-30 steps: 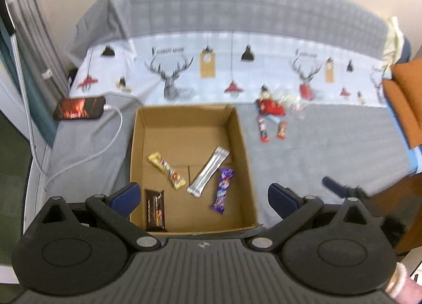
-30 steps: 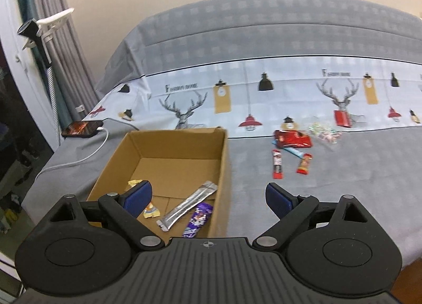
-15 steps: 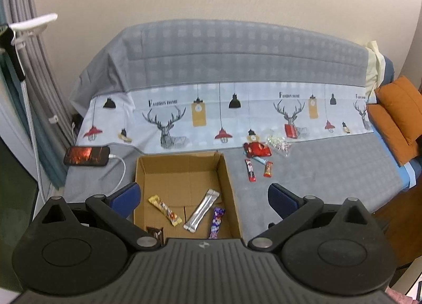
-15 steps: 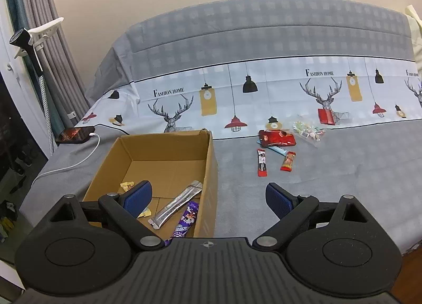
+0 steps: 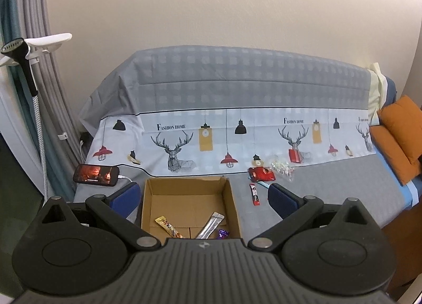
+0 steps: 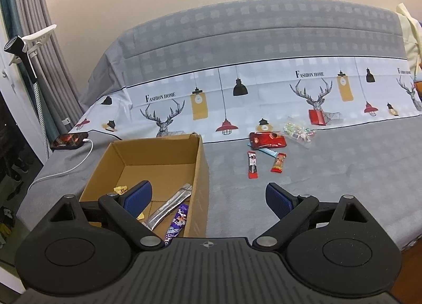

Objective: Organize snacks
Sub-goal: 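Open both tools and lift them away from the box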

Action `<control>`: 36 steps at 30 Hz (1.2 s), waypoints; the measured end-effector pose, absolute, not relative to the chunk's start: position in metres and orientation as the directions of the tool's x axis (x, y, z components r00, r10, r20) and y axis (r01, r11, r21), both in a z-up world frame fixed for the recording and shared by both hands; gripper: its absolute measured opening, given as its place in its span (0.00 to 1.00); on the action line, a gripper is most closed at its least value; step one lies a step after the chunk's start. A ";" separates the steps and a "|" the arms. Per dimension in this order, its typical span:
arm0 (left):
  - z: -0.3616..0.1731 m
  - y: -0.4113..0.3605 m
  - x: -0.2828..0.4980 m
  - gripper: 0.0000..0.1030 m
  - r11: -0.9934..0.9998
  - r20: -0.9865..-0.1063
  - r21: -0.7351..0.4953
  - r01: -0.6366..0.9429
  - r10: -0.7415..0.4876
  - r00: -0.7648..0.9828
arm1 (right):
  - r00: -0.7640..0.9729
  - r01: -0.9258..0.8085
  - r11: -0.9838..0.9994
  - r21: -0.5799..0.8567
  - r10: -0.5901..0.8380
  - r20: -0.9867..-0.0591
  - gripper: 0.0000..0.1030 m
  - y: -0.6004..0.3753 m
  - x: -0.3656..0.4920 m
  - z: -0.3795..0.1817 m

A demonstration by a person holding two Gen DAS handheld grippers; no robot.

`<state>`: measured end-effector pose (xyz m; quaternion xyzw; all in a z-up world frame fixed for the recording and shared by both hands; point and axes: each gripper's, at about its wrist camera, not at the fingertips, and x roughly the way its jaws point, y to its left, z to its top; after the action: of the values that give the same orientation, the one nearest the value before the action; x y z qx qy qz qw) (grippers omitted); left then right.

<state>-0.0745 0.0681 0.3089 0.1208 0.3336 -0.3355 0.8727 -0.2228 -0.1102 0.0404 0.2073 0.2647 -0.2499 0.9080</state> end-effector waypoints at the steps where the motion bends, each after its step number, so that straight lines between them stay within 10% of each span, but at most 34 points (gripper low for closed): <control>1: 0.308 0.067 -0.074 1.00 0.748 -0.668 -0.022 0.663 -0.504 0.547 | 0.734 0.566 0.788 0.244 -0.347 -0.584 0.91 -0.110 -0.223 0.040; 36: 0.305 0.038 -0.093 1.00 0.704 -0.676 0.000 0.710 -0.523 0.519 | 0.721 0.614 0.743 0.268 -0.387 -0.575 0.91 -0.128 -0.246 0.032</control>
<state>-0.0935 0.0375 0.3048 0.1396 0.3348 -0.3582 0.8603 -0.2459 -0.1284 0.0317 0.2265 0.2496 -0.2782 0.8994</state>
